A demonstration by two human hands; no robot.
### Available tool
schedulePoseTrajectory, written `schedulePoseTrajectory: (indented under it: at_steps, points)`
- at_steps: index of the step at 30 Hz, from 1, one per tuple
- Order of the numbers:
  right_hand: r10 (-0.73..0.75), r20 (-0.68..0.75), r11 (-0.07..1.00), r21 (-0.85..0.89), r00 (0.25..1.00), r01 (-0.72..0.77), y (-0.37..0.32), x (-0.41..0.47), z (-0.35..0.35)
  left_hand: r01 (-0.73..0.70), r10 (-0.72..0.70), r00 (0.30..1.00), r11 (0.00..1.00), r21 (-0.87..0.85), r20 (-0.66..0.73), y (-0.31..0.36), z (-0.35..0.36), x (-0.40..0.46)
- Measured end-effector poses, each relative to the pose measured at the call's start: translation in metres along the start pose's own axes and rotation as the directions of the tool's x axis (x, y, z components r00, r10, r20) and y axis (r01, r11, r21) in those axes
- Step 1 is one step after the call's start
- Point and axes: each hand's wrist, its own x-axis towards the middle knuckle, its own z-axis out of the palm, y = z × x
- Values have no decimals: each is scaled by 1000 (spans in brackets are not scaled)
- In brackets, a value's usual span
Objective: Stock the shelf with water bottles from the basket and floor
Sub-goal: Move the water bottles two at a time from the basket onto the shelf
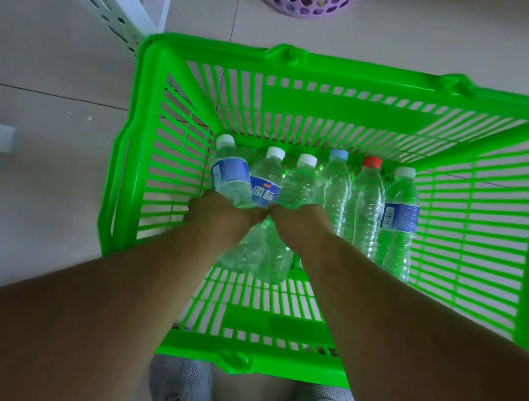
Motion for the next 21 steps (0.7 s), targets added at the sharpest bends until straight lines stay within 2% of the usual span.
schedulePoseTrajectory:
  at_steps: [3,6,8,9,12,16,21]
  points:
    - [-30,-36,999,-35,999,28,3,1,8,37,-39,999,970,-239,-4,6,4,0]
    - [36,11,992,120,999,-37,4,7,19,57,-59,998,972,-230,-3,3,-5,2]
    - [88,-29,954,290,996,-76,5,9,25,45,-46,999,978,-202,-2,0,-8,1]
    - [88,-67,945,320,994,-62,5,10,28,38,-38,999,978,-204,4,-2,-10,2]
    - [43,-138,963,270,990,-4,8,7,32,34,-29,999,974,-224,27,-5,-14,6]
    - [3,-74,947,319,997,21,2,2,27,17,-6,999,970,-241,49,-6,-23,-4]
    - [-105,-112,911,387,988,141,-5,-30,-2,-8,40,992,969,-247,123,-3,-36,-41]
